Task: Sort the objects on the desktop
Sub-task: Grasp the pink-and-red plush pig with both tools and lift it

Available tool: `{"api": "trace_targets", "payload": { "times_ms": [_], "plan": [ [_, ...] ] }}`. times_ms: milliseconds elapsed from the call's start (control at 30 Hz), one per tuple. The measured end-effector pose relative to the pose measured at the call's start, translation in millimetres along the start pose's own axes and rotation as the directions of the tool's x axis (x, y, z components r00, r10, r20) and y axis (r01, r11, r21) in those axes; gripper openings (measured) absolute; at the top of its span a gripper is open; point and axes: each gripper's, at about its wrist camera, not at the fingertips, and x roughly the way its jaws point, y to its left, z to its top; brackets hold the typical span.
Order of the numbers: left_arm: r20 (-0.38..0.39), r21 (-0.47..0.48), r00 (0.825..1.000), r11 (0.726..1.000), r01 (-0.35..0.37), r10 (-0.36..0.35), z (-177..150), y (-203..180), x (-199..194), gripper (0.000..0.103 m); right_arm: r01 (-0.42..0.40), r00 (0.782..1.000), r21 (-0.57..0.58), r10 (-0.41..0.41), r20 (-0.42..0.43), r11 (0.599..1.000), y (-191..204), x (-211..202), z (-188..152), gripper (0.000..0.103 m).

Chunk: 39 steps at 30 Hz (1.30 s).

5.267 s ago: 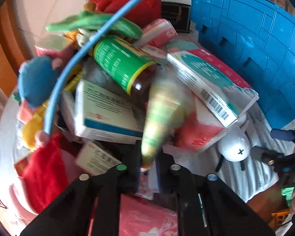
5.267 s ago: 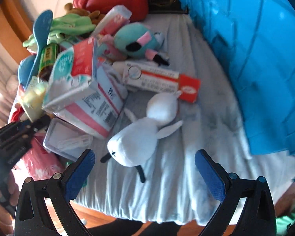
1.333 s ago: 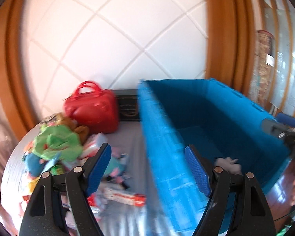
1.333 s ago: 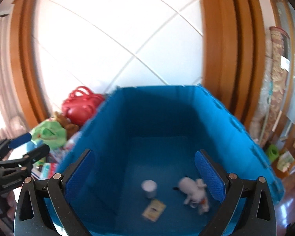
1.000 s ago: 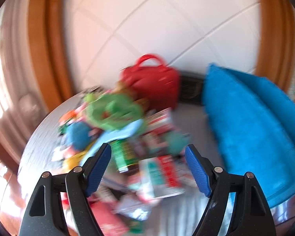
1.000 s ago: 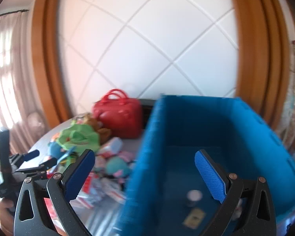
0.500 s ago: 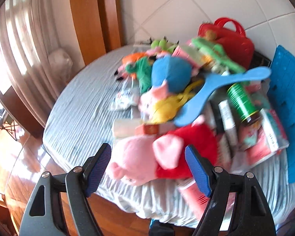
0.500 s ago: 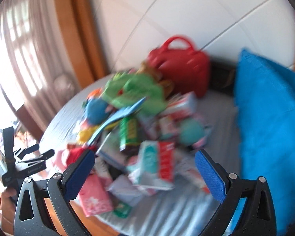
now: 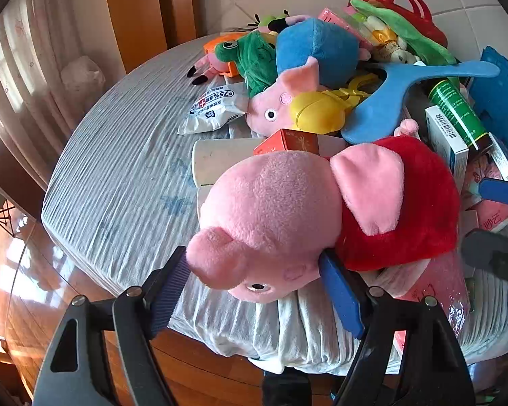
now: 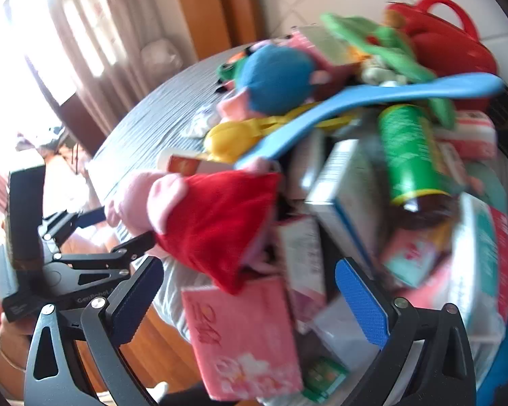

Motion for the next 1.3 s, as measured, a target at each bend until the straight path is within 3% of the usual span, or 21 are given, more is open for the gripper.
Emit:
{"api": "trace_targets", "payload": {
  "times_ms": [233, 467, 533, 600, 667, 767, 867, 933, 1000, 1100, 1167, 1233, 1267, 1300],
  "plan": [
    [-0.016, 0.045, 0.999, 0.999, 0.031, -0.03, 4.0, -3.1, 8.2, 0.081, 0.044, 0.998, -0.091, -0.049, -0.048, 0.995, 25.5, 36.5, 12.1, 0.094],
    [-0.042, 0.074, 0.998, 0.996, 0.047, -0.044, 6.1, -9.4, 26.8, 0.084, 0.028, 0.996, -0.06, -0.033, -0.085, 0.998, 7.9, 54.1, 17.2, 0.102],
    [-0.036, 0.08, 0.998, 0.995, 0.06, -0.058, 8.1, -10.1, 27.0, 0.078, 0.013, 0.996, -0.055, -0.018, -0.093, 0.998, 5.2, 56.1, 17.9, 0.102],
    [-0.013, 0.095, 0.999, 0.994, 0.051, -0.05, 10.6, -12.5, 22.4, 0.073, -0.003, 0.996, -0.061, -0.003, -0.091, 0.998, 3.3, 55.6, 17.6, 0.09],
    [0.021, 0.106, 0.999, 0.994, 0.038, -0.041, 14.2, -16.5, 13.4, 0.067, -0.023, 0.998, -0.078, 0.018, -0.062, 0.997, 4.9, 43.3, 19.5, 0.06],
    [0.045, 0.083, 0.998, 0.996, 0.044, -0.048, 23.3, -15.2, 1.5, 0.065, -0.029, 0.999, -0.085, 0.026, -0.037, 0.996, 5.8, 28.7, 26.8, 0.056],
    [0.06, 0.084, 0.997, 0.996, 0.033, -0.038, 28.2, -16.9, -6.9, 0.062, -0.072, 0.997, -0.059, 0.07, -0.037, 0.996, -3.2, 21.7, 30.3, 0.044],
    [0.091, 0.093, 0.996, 0.996, 0.016, -0.025, 31.9, -20.5, -18.2, 0.06, -0.079, 0.997, -0.074, 0.079, -0.012, 0.994, -1.8, 11.3, 32.8, 0.02],
    [0.113, 0.103, 0.993, 0.995, 0.004, -0.015, 39.1, -24.3, -26.2, 0.06, -0.087, 0.996, -0.088, 0.088, 0.012, 0.992, -0.5, 0.0, 36.6, 0.011],
    [0.1, 0.112, 0.995, 0.994, -0.01, -0.001, 44.8, -25.5, -23.7, 0.06, -0.081, 0.997, -0.084, 0.081, 0.006, 0.993, -4.4, -1.0, 39.7, 0.012],
    [0.067, 0.104, 0.998, 0.994, -0.019, 0.012, 41.8, -21.5, -15.8, 0.063, -0.107, 0.994, -0.051, 0.106, -0.012, 0.993, -9.7, 3.0, 36.6, 0.019],
    [0.032, 0.106, 0.999, 0.994, -0.036, 0.033, 32.6, -16.7, -5.1, 0.063, -0.109, 0.994, -0.042, 0.108, -0.027, 0.993, -12.6, 9.6, 34.9, 0.037],
    [0.018, 0.109, 0.999, 0.993, -0.044, 0.042, 28.7, -13.4, -0.1, 0.068, -0.107, 0.994, -0.043, 0.106, -0.034, 0.993, -11.0, 13.2, 33.6, 0.044],
    [0.016, 0.105, 0.999, 0.994, -0.045, 0.043, 24.9, -9.3, 2.5, 0.072, -0.106, 0.994, -0.048, 0.104, -0.042, 0.993, -10.3, 14.8, 30.5, 0.058]
  ]
}}
